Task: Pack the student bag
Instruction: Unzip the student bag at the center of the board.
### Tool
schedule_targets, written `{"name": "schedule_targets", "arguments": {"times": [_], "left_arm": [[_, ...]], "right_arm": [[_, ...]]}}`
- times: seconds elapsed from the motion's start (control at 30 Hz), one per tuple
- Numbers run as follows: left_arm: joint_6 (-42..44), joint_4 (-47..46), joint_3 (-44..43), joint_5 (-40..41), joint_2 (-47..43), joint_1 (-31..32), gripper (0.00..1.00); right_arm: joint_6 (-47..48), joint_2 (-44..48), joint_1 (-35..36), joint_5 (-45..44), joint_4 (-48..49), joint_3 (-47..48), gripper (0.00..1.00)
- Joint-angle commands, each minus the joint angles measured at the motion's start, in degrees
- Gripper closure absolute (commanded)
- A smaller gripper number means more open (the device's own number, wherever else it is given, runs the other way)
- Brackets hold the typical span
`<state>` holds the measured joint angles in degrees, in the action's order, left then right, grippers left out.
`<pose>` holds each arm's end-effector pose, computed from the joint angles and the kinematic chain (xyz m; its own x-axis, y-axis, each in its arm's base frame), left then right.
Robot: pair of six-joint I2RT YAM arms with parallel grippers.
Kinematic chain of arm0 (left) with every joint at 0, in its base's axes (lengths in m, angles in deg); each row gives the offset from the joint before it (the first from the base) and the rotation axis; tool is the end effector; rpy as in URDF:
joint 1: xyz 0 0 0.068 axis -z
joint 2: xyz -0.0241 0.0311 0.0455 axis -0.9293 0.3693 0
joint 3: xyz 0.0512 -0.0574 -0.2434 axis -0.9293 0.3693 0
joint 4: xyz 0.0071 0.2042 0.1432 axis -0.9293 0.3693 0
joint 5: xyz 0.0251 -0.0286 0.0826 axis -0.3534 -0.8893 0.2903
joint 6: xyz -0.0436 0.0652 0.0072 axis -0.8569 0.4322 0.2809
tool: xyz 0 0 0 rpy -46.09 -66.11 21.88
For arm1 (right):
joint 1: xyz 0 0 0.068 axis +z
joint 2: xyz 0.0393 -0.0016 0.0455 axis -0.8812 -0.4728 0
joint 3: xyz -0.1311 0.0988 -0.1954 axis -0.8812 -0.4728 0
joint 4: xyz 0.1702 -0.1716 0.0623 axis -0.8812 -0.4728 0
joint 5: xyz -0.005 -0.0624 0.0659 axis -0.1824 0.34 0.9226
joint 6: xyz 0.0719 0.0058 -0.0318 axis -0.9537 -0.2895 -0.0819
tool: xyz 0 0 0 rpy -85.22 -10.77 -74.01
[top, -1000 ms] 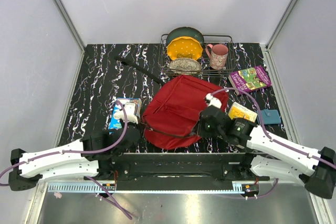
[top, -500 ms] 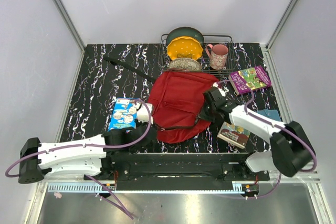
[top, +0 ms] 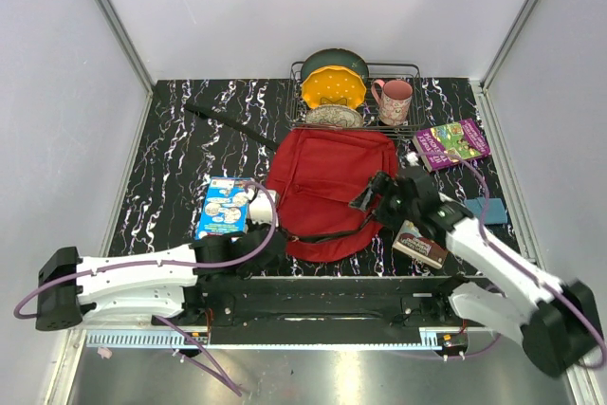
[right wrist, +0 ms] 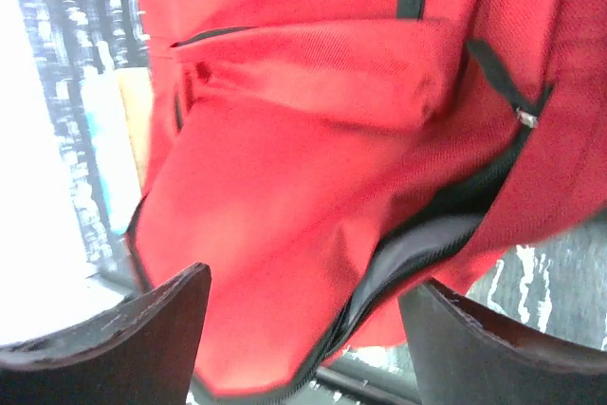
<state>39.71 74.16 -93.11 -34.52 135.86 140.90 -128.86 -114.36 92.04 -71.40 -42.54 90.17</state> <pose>0.1016 -0.1834 0.1989 -0.6038 -0.0865 -0.7924 0.2334 0.9314 -0.2794 0.2052 0.1283 0.1936 -0.8217 0.4057 -0.4003 0.0979 0.7924 0.6021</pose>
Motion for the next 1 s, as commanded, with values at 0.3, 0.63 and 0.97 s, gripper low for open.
{"name": "schedule_targets", "arguments": {"times": [0.3, 0.63, 0.97], "left_arm": [[0.1, -8.5, -2.1, -3.3, 6.4, -0.2, 1.00], [1.5, -9.2, -2.3, -4.7, 5.8, -0.2, 1.00], [4.1, -12.3, -1.8, -7.2, 6.5, -0.2, 1.00]], "right_arm": [[-22.9, 20.0, 3.1, 13.6, 1.7, -12.6, 0.16], [-41.0, 13.5, 16.4, 0.1, 19.9, -19.7, 0.15], [-43.6, 1.9, 17.3, -6.1, 29.8, -15.8, 0.32]]}}
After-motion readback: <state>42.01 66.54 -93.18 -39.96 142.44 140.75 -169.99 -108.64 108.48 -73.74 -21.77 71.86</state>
